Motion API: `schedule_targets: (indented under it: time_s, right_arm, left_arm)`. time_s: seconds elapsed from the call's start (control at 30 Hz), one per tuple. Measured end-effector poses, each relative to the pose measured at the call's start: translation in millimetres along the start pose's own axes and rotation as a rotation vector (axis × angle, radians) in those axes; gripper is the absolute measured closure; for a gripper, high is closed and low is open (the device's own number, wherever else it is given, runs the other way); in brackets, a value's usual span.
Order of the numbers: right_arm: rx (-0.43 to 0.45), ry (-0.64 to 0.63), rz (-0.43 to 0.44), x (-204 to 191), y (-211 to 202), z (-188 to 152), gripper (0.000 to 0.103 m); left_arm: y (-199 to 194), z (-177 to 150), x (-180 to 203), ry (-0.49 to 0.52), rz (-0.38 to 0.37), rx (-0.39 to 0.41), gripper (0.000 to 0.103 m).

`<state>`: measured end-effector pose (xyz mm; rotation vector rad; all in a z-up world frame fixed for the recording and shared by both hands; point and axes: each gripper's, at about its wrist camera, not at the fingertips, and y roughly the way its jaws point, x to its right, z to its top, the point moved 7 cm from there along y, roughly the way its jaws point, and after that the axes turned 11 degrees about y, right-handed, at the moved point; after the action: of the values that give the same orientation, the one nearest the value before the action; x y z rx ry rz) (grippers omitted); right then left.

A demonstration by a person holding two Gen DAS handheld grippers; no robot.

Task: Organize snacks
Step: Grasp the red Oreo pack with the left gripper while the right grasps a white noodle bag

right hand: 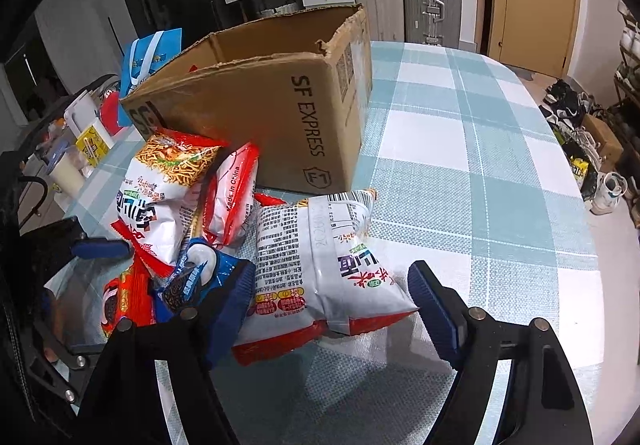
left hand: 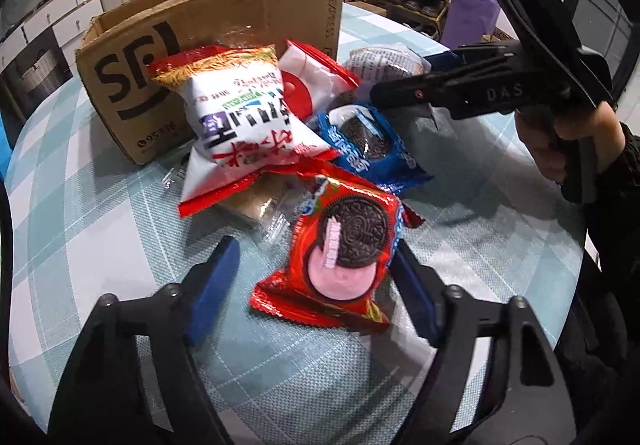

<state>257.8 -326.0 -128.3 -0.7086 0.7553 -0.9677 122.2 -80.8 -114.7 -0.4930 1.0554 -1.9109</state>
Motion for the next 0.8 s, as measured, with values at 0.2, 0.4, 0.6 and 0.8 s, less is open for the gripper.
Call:
schedule_targets:
  time_s: [0.2,0.4,0.6,0.8]
  right_arm:
    - [-0.006,0.007,0.002,1.1,1.9,0.5,0.023]
    - [-0.002,0.015,0.006,3.6,1.0,1.3,0.022]
    - [0.003,0.012,-0.003,3.7,0.8,0.7,0.021]
    - [0.014,0.019,0.000,3.8,-0.2,1.4,0.021]
  left_arm:
    - [-2.6,3.2,4.9,0.029,-0.002,0.011,0.052]
    - [-13.0,6.9,0.8,-0.002,-0.037,0.047,0.060]
    - [-21.1,10.9,-3.8,-0.008,-0.038,0.076,0.061]
    - [-30.2,11.2,-10.4,-0.047,-0.054,0.104,0.061]
